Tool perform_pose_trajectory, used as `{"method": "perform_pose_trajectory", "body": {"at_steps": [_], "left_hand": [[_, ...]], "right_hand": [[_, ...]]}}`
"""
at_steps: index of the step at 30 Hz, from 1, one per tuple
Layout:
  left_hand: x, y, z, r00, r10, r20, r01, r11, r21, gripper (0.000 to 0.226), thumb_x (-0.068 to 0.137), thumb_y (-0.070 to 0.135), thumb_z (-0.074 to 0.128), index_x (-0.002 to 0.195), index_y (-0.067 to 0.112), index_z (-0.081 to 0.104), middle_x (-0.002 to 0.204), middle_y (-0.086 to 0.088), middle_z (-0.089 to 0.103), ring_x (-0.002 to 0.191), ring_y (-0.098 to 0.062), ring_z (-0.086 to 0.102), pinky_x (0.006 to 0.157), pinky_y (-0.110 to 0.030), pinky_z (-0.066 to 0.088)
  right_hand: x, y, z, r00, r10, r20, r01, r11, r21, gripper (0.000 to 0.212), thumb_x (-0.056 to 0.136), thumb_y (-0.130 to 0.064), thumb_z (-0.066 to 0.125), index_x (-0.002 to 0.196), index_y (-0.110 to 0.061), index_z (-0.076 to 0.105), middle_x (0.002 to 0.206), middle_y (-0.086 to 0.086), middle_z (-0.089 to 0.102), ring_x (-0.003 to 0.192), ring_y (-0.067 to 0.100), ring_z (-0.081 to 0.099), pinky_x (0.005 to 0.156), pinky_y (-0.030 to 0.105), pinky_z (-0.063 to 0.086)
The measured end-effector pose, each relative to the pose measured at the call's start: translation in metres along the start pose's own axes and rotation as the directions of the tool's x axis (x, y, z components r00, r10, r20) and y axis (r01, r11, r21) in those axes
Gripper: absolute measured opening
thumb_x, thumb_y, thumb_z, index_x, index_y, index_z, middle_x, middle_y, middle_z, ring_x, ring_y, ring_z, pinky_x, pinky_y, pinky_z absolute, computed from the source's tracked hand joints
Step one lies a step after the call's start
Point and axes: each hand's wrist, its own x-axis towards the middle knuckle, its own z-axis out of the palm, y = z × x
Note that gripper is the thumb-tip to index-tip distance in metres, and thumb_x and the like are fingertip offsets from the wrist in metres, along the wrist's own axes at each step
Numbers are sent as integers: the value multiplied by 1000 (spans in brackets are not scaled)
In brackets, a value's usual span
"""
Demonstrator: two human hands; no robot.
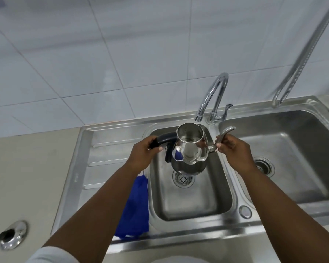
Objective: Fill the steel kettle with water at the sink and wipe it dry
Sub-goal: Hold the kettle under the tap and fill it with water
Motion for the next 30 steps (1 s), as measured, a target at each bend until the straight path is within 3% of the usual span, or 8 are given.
{"method": "perform_pose_trajectory", "body": {"at_steps": [5, 10, 15, 19, 22, 27, 30], "left_hand": [[16, 0, 8, 1000, 13, 13, -12, 1000, -21, 28, 87, 16, 70, 107, 34, 63, 97, -1, 69, 87, -12, 62, 86, -36, 51], [23, 4, 13, 999, 29, -13, -30, 997, -72, 35, 87, 11, 69, 97, 43, 60, 90, 8, 65, 81, -8, 58, 86, -35, 50], [27, 1, 16, 1000, 5, -24, -8, 995, -95, 31, 87, 12, 69, 106, 36, 63, 93, 8, 66, 86, -12, 60, 91, -40, 50], [27, 2, 16, 999, 0, -42, -4, 995, -100, 39, 87, 12, 70, 96, 48, 60, 93, 9, 67, 90, -14, 61, 91, -40, 50], [27, -1, 18, 999, -11, -49, 5, 994, -111, 39, 86, 12, 70, 94, 49, 61, 92, 9, 66, 89, -14, 61, 92, -42, 50], [30, -1, 19, 999, -27, -46, 22, 993, -112, 38, 86, 13, 71, 96, 49, 60, 95, 6, 67, 97, -21, 63, 93, -44, 51], [32, -1, 18, 999, -29, -39, 24, 992, -128, 36, 86, 13, 71, 99, 45, 61, 97, 6, 67, 100, -21, 63, 95, -43, 51]], "right_hand": [[22, 2, -4, 999, 37, 15, -38, 997, 68, 25, 87, 3, 69, 98, -19, 72, 90, 8, 74, 92, 29, 71, 95, 53, 56], [36, -2, -9, 998, 36, 45, -39, 996, 74, 22, 85, 8, 68, 104, -3, 70, 90, 13, 71, 88, 23, 67, 94, 43, 56], [49, -5, -18, 997, 72, 35, -72, 997, -10, 30, 80, 10, 69, 101, -12, 74, 91, 5, 75, 89, 21, 71, 94, 36, 54], [79, -3, -31, 978, 114, -173, -121, 992, -30, 28, 79, -3, 68, 100, -21, 75, 96, 2, 75, 96, 22, 70, 100, 46, 54], [110, -9, -36, 968, 54, -245, -83, 990, -110, 32, 87, -13, 58, 115, -22, 71, 111, 1, 72, 108, 21, 68, 103, 47, 51], [130, -26, -38, 1000, -7, -10, 4, 943, -334, 62, 84, 19, 42, 137, -9, 55, 145, 9, 54, 128, 24, 54, 105, 27, 41], [133, -18, -39, 998, -55, 32, 63, 917, -393, 61, 81, 25, 44, 134, -1, 55, 143, 16, 54, 128, 34, 55, 109, 39, 43]]}}
